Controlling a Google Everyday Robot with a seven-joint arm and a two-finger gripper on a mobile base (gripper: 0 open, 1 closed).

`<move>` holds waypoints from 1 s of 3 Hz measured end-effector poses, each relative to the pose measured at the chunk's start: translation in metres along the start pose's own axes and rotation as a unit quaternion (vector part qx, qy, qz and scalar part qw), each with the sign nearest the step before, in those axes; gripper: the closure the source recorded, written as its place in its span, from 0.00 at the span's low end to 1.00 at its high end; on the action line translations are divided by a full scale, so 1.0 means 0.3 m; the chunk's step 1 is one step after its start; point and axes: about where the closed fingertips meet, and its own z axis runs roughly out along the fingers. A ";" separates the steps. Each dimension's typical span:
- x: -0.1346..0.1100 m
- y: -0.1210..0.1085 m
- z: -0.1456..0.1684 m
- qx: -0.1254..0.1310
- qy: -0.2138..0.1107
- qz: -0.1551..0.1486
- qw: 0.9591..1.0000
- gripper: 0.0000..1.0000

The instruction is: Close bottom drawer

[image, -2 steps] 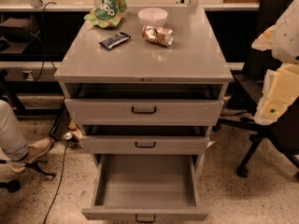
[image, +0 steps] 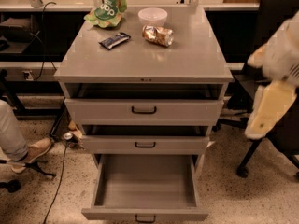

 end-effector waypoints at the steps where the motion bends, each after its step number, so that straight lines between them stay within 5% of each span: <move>1: 0.046 0.070 0.272 -0.031 -0.002 0.036 0.999 0.00; 2: 0.187 0.229 0.723 -0.121 0.001 0.092 0.988 0.00; 3: 0.288 0.344 1.008 -0.197 0.009 0.131 0.972 0.00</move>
Offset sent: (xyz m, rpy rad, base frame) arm -0.0258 -0.0023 -0.3372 0.1758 0.3823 -0.1620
